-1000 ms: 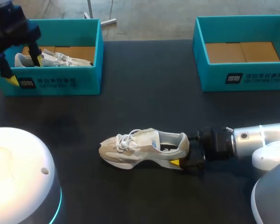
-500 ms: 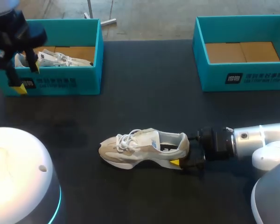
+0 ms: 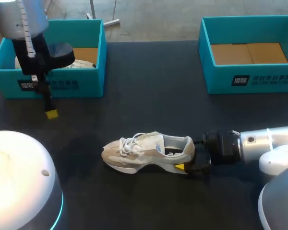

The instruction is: Take the shoe out of the shoebox, open the shoe tongue, remove and reinsert the insole, then place the shoe into the shoebox

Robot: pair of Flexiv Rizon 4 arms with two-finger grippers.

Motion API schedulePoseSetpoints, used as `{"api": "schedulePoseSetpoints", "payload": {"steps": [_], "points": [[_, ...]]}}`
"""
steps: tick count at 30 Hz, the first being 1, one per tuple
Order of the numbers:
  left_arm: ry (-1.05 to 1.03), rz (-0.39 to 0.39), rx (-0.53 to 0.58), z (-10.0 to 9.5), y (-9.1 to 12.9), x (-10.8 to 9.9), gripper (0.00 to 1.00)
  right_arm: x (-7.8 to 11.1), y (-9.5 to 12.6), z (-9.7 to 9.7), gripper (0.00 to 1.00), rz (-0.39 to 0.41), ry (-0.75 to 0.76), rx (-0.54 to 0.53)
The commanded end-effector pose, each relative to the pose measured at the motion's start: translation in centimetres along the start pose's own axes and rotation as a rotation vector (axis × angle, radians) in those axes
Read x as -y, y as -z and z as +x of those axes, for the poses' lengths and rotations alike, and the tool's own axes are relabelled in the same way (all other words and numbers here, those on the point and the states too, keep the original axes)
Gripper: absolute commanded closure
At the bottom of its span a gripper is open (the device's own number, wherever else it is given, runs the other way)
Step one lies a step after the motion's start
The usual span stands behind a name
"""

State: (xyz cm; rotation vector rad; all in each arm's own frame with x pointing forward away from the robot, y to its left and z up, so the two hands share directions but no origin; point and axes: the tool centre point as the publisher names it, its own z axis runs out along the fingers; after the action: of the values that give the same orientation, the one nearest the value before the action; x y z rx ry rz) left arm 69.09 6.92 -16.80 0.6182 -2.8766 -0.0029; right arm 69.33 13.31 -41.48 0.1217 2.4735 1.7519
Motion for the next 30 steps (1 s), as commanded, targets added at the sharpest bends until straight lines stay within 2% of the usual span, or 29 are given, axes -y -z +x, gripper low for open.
{"api": "schedulePoseSetpoints", "payload": {"steps": [1,8,13,15,18,24,26,28,30], "points": [[0.175,0.015,-0.012,0.2,-0.1,-0.3,0.00,-0.1,-0.2,0.0,1.00,0.006,-0.001,-0.001],[0.175,0.015,-0.012,0.2,-0.1,-0.3,0.00,-0.1,-0.2,0.0,1.00,0.006,-0.001,-0.001],[0.492,-0.065,0.067,2.7,-2.6,1.7,0.00,-0.1,-0.2,0.0,1.00,0.006,-0.001,-0.001],[0.578,-0.100,0.043,3.4,-3.1,2.4,0.00,-0.1,-0.2,0.0,1.00,0.006,-0.001,-0.001],[0.682,-0.071,0.085,4.4,-3.8,3.1,0.00,-0.1,-0.2,0.0,1.00,0.006,-0.001,-0.001],[0.821,-0.054,0.063,6.2,-5.1,4.4,0.00,-0.1,-0.2,0.0,1.00,0.006,-0.001,-0.001],[0.884,-0.021,0.073,6.8,-5.4,4.9,0.00,-0.1,-0.2,0.0,1.00,0.006,-0.001,-0.001],[0.952,0.015,0.061,7.3,-5.6,5.5,0.00,-0.1,-0.2,0.0,1.00,0.006,-0.001,-0.001],[1.016,0.010,0.011,7.7,-5.8,6.4,0.00,-0.1,-0.2,0.0,1.00,0.006,-0.001,-0.001]]}}
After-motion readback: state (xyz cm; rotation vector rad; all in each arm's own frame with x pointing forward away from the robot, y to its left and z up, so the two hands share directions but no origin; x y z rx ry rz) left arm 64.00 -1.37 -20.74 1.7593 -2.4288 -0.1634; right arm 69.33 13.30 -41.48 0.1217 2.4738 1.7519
